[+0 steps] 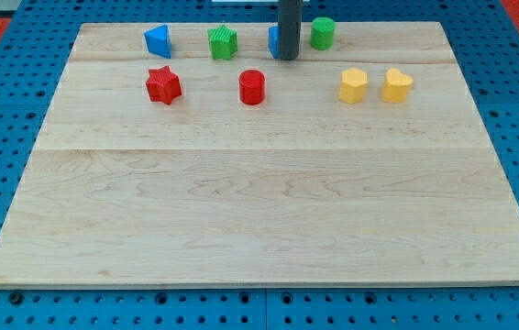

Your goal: Push the green circle and the blue cube slightly to the left

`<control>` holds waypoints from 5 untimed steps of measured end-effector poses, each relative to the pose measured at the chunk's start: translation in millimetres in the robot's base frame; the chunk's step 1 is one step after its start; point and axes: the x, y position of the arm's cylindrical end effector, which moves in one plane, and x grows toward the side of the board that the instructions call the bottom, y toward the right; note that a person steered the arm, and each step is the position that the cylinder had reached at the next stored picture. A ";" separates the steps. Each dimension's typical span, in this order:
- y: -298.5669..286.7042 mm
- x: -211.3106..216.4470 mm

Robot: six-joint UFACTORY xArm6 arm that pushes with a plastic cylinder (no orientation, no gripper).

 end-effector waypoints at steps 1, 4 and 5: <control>16.7 24.8; 111.2 -69.4; 91.9 -69.4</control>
